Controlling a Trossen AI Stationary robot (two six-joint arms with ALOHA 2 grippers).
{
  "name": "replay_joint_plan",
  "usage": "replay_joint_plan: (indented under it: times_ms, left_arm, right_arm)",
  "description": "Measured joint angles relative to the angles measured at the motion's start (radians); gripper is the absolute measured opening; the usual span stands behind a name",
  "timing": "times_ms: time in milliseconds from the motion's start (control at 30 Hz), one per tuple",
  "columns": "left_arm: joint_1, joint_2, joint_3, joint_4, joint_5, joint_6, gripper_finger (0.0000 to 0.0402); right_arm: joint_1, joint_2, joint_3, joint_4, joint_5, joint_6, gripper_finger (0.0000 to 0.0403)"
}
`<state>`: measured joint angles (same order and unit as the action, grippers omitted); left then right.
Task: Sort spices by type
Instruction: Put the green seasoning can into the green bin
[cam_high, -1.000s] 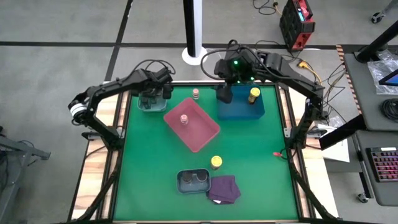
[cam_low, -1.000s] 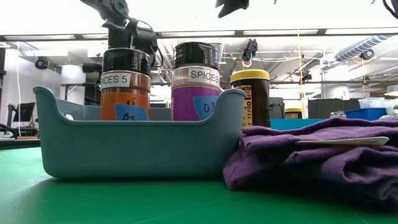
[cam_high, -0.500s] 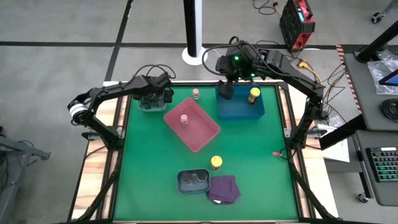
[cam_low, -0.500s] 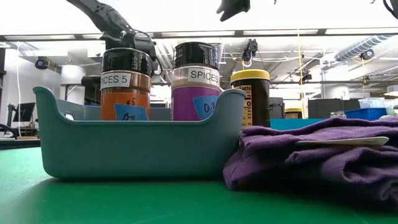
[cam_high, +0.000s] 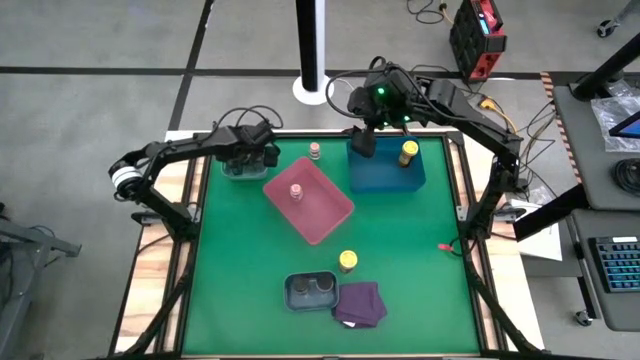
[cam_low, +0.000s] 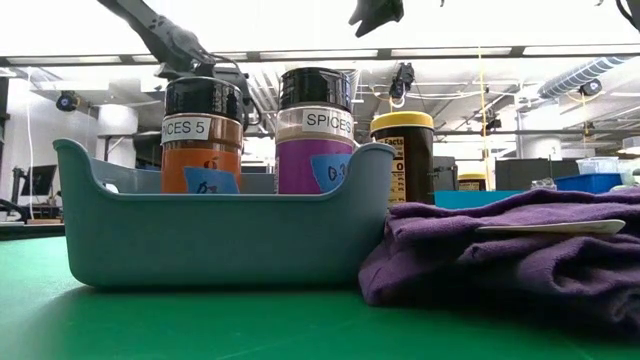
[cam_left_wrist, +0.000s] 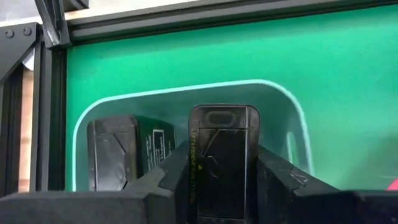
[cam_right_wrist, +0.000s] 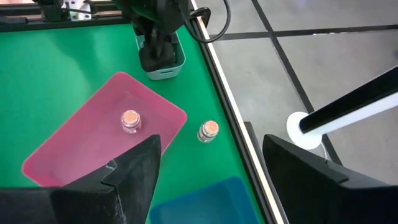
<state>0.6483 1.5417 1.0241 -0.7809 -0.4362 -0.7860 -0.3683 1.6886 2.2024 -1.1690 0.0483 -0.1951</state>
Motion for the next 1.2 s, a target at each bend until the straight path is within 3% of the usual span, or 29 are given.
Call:
replay_joint_plan:
  times_ms: [1067,1200]
  left_arm:
    - [0.005,0.027,-0.039,0.047,-0.003,-0.002,0.0104]
    - [0.005,0.028,-0.039,0.045,-0.003,0.015,0.0151]
  right_arm:
    - [0.001,0.000,0.000,0.000,0.000,0.014,0.0288]
    - [0.001,0.000,0.000,0.000,0.000,0.013,0.0290]
